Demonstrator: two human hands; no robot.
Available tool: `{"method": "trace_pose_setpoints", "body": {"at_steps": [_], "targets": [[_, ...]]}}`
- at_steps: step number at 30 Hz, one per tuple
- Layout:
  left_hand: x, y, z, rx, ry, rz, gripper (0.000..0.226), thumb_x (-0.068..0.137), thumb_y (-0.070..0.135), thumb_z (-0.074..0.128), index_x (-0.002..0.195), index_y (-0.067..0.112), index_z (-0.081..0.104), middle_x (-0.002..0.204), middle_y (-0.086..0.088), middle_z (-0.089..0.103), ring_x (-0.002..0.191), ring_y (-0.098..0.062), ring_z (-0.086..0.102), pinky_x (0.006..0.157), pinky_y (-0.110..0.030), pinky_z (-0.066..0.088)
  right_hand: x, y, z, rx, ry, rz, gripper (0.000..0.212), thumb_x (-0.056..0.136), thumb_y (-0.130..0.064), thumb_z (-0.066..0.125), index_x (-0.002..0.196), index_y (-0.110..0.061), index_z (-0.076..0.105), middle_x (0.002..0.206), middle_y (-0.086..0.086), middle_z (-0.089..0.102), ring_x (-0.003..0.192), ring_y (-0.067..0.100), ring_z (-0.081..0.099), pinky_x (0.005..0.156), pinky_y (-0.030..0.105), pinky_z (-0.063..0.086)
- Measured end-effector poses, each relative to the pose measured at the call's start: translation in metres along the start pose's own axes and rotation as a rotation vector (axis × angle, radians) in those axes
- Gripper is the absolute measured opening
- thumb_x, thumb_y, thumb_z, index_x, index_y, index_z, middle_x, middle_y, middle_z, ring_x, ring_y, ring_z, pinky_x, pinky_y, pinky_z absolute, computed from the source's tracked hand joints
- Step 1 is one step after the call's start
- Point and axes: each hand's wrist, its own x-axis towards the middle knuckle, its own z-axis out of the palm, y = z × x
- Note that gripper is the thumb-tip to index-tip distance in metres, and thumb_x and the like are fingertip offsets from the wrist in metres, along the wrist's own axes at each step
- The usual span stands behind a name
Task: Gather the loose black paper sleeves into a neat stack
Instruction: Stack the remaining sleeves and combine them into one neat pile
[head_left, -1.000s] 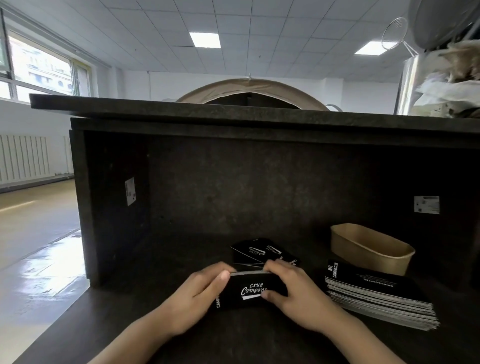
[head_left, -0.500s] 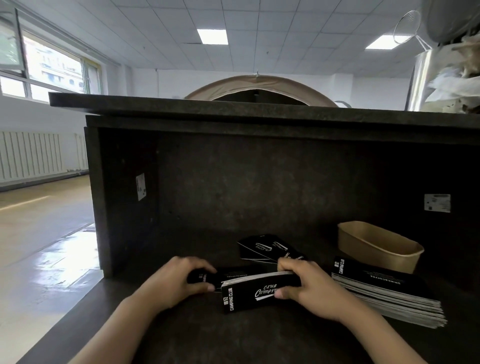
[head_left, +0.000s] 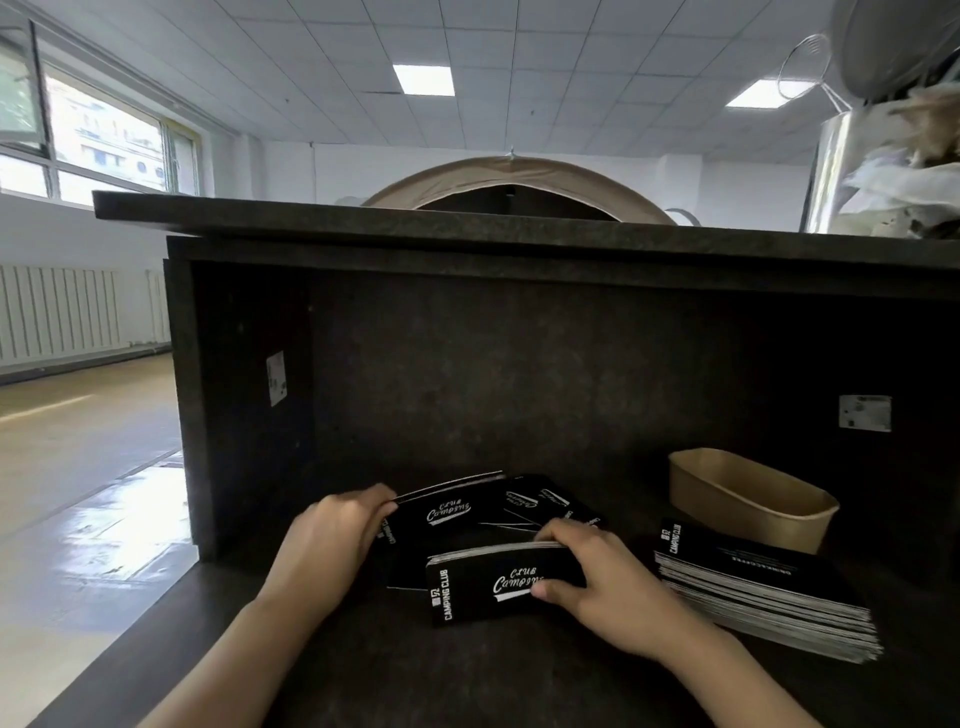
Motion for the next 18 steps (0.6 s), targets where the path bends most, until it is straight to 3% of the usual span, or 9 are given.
{"method": "trace_pose_setpoints", "body": {"at_steps": [2, 4, 7, 9, 10, 12, 13, 15, 18], "targets": [[-0.001, 0.001, -0.004, -0.061, 0.006, -0.003, 0.016, 0.098, 0.038, 0.043, 0.101, 0.034, 0.059, 0.089, 0.013, 0.068, 0.08, -0.007, 0.065, 0.07, -0.028, 0.051, -0.001, -0.001, 0.002, 0.003, 0.0, 0.046, 0.051, 0.085, -0.041, 0.067, 0.129, -0.038, 0.04, 0.127, -0.02, 0.049, 0.121, 0.0, 0.044, 0.108, 0.027, 0.037], [-0.002, 0.004, -0.01, -0.148, -0.089, 0.062, 0.016, 0.098, 0.041, 0.041, 0.098, 0.039, 0.057, 0.086, 0.017, 0.066, 0.079, -0.002, 0.064, 0.071, -0.026, 0.052, -0.001, -0.001, 0.003, 0.022, 0.01, 0.066, 0.078, 0.085, -0.042, 0.067, 0.145, -0.038, 0.017, 0.139, -0.019, 0.039, 0.132, 0.003, 0.036, 0.114, 0.028, 0.029], [-0.006, 0.02, -0.015, -0.361, -0.281, 0.131, 0.021, 0.099, 0.039, 0.039, 0.092, 0.035, 0.059, 0.082, 0.014, 0.065, 0.08, -0.003, 0.064, 0.074, -0.029, 0.052, -0.002, -0.003, 0.004, 0.083, 0.0, 0.043, 0.095, 0.086, -0.039, 0.068, 0.148, -0.047, -0.003, 0.144, -0.022, 0.03, 0.136, 0.001, 0.027, 0.118, 0.03, 0.023], [-0.011, 0.036, -0.015, -0.519, -0.379, 0.099, 0.03, 0.1, 0.038, 0.035, 0.09, 0.027, 0.062, 0.083, 0.006, 0.066, 0.081, -0.007, 0.065, 0.078, -0.034, 0.052, -0.002, -0.003, 0.004, 0.109, -0.013, 0.025, 0.089, 0.086, -0.037, 0.068, 0.144, -0.056, 0.004, 0.14, -0.025, 0.03, 0.133, -0.002, 0.029, 0.117, 0.03, 0.026], [-0.013, 0.044, -0.016, -0.609, -0.423, 0.062, 0.037, 0.099, 0.04, 0.031, 0.094, 0.025, 0.064, 0.088, 0.004, 0.069, 0.085, -0.008, 0.066, 0.083, -0.034, 0.052, -0.002, -0.002, 0.004, 0.095, -0.004, 0.004, 0.078, 0.085, -0.037, 0.068, 0.14, -0.057, 0.016, 0.139, -0.026, 0.035, 0.131, -0.003, 0.034, 0.115, 0.029, 0.03], [-0.018, 0.053, -0.017, -0.829, -0.511, -0.043, 0.051, 0.1, 0.047, 0.019, 0.109, 0.025, 0.065, 0.105, 0.004, 0.071, 0.101, -0.008, 0.066, 0.092, -0.028, 0.05, 0.001, 0.001, 0.004, 0.039, 0.03, -0.052, 0.044, 0.083, -0.037, 0.07, 0.118, -0.046, 0.047, 0.122, -0.023, 0.053, 0.115, -0.005, 0.049, 0.104, 0.026, 0.041], [-0.019, 0.056, -0.017, -0.919, -0.544, -0.08, 0.055, 0.1, 0.052, 0.016, 0.116, 0.029, 0.063, 0.113, 0.004, 0.07, 0.108, -0.008, 0.065, 0.095, -0.026, 0.048, 0.003, 0.001, 0.005, 0.018, 0.051, -0.069, 0.027, 0.082, -0.035, 0.072, 0.101, -0.04, 0.053, 0.109, -0.02, 0.059, 0.105, -0.005, 0.054, 0.096, 0.024, 0.045], [-0.02, 0.058, -0.016, -0.912, -0.57, -0.039, 0.038, 0.095, 0.058, 0.033, 0.118, 0.039, 0.057, 0.117, 0.007, 0.067, 0.109, -0.005, 0.063, 0.095, -0.025, 0.048, 0.003, 0.0, 0.006, -0.009, 0.085, -0.089, 0.023, 0.081, -0.031, 0.073, 0.079, -0.038, 0.051, 0.093, -0.016, 0.06, 0.094, -0.003, 0.057, 0.083, 0.016, 0.045], [-0.019, 0.06, -0.009, -0.678, -0.541, 0.082, 0.023, 0.091, 0.031, 0.063, 0.111, 0.038, 0.055, 0.106, 0.013, 0.069, 0.099, -0.003, 0.066, 0.086, -0.025, 0.053, 0.004, 0.0, 0.009, -0.036, 0.107, -0.087, 0.025, 0.082, -0.034, 0.071, 0.081, -0.04, 0.047, 0.095, -0.018, 0.054, 0.094, -0.002, 0.054, 0.082, 0.016, 0.044]]}}
